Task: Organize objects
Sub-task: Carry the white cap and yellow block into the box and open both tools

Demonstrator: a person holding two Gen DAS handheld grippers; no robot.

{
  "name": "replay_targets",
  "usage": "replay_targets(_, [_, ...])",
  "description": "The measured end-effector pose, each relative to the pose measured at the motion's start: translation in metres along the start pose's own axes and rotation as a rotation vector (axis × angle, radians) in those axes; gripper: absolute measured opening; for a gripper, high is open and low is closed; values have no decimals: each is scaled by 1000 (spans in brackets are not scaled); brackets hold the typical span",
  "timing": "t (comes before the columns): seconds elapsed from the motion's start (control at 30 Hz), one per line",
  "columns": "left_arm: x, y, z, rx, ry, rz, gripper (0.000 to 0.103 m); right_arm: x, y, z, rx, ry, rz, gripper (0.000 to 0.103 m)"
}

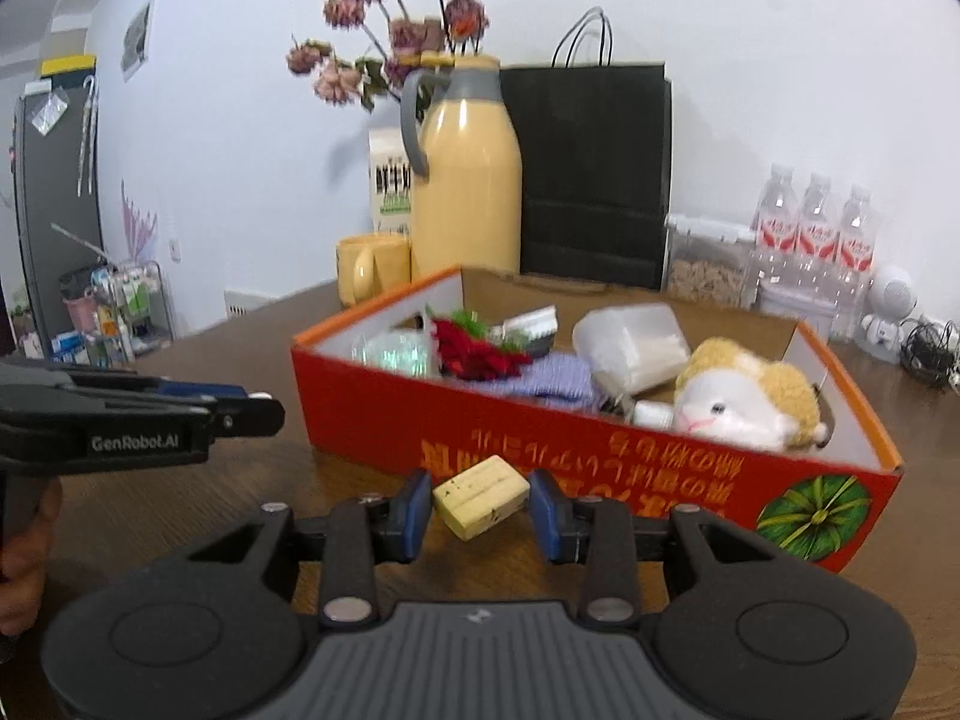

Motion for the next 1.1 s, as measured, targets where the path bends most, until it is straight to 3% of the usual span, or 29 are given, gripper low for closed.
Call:
replay_targets(0.27, [-39,-22,-7,21,-96,47,29,-31,-15,-16,38,-82,-30,34])
replay_targets(0.5, [-73,-45,11,42,-144,52,29,-61,-46,-10,105,-135,-20,34])
replay_targets(0.83, [-109,-67,68,28,-119,17,29,-97,-98,33,188,-130,22,34])
replay_targets(1.1, [-109,-69,109,-4,-60,-5,29,-92,-121,76,214,-78,71,34])
Point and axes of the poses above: each gripper's, at about its wrist camera, not at the fingertips, and z roughly the way its jaws point, y to its left, x to its underside, the point moved 5 cm from there along z, roughly the way its jaws point, and after that the axes turned 3 degrees about -x, right-handed, at the moved point
